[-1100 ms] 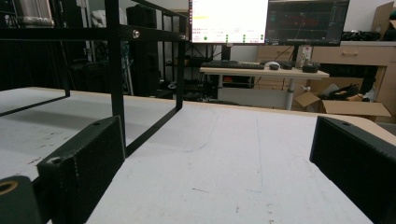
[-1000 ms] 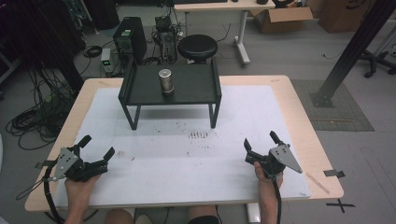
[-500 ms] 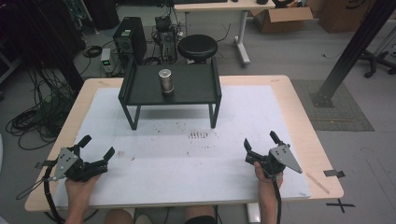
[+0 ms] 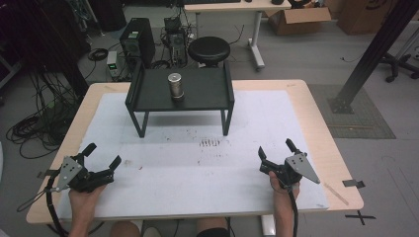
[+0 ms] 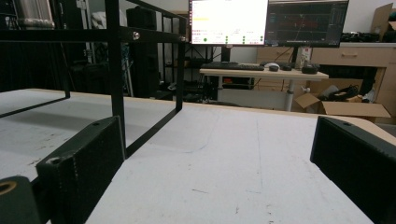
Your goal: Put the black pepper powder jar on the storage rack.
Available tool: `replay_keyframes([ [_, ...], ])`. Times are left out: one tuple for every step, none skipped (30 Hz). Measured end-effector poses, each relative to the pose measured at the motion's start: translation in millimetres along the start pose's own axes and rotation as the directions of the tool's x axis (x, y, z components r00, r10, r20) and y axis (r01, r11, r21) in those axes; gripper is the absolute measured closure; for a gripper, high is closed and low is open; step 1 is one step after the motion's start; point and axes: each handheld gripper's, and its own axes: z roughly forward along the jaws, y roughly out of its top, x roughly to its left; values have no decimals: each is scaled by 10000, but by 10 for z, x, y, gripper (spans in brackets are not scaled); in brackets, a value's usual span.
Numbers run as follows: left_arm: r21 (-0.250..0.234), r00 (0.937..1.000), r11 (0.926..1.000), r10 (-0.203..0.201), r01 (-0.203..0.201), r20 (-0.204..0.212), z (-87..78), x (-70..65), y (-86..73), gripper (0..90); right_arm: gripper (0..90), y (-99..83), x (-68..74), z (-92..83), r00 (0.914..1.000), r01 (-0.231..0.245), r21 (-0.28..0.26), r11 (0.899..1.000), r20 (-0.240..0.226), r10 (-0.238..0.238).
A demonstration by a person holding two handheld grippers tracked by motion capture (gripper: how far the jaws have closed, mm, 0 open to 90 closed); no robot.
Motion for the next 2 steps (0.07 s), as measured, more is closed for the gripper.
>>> replay_keyframes([
  [0,10000,10000,0,0,0,0,0,0,2,24,0,0,0,10000,0,0,10000,0,0],
  [12,10000,10000,-1,1,-15,2,-1,1,2,24,0,1,0,10000,-7,9,10000,-8,7],
])
